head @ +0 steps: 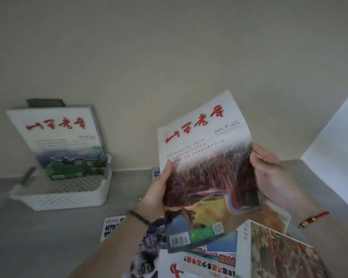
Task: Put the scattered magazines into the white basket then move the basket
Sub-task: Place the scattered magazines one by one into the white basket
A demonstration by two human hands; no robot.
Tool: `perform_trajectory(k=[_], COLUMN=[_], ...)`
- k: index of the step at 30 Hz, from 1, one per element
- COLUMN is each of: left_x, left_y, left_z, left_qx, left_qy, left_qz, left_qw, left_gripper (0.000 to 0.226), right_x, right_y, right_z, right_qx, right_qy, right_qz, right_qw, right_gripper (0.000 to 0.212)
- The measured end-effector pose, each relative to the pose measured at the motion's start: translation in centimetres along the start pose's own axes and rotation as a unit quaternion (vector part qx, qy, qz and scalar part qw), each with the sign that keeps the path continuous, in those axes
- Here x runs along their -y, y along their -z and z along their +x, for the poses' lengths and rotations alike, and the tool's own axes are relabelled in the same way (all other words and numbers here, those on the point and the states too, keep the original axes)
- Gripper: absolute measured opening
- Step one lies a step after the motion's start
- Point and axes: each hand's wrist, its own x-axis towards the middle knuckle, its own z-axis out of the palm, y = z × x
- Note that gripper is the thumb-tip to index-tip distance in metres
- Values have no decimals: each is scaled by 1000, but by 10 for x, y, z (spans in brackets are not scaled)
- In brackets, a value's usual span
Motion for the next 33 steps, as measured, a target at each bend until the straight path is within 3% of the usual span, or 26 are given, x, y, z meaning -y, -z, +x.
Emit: perform_trajectory(k=[3, 5, 7, 11, 15, 19, 21, 27, 33], left_x=[-29, -46, -65, -122, -188, -246, -263, -261, -235], left_y=[45, 73, 101, 162, 217, 259, 275, 313, 338], left_z=[-27, -48, -72, -111, -132, -133, -124, -70, -24], left_qx=[-78, -110, -122, -169, -206, -244, -271, -327, -349], left_qy=[-76, -116, -136, -176, -201, -241, -276, -281, -260], left_qz=[-2, 37, 96, 251, 366, 378, 356, 324, 315], left_qw=[994, 986, 978, 937, 885, 860, 851, 842, 843], left_gripper=[52, 52, 51, 40, 30, 23, 14, 22, 12], right_x=[-22, -38, -55, -76, -85, -97, -106, -145, -196], right_y=[-42, -69, -106, -195, -273, -327, -340, -341, -325], right_z=[9, 14, 24, 57, 102, 142, 160, 192, 201], right_qx=[-64, -56, -34, -41, -67, -101, -125, -175, -189], right_qy=[-32, -46, -37, 9, 81, 119, 109, 55, -1], right_qz=[-74, -194, -302, -359, -392, -385, -371, -363, -387], right_qw=[995, 978, 952, 932, 914, 910, 914, 913, 903], right_gripper=[34, 19, 11, 11, 10, 26, 23, 7, 16])
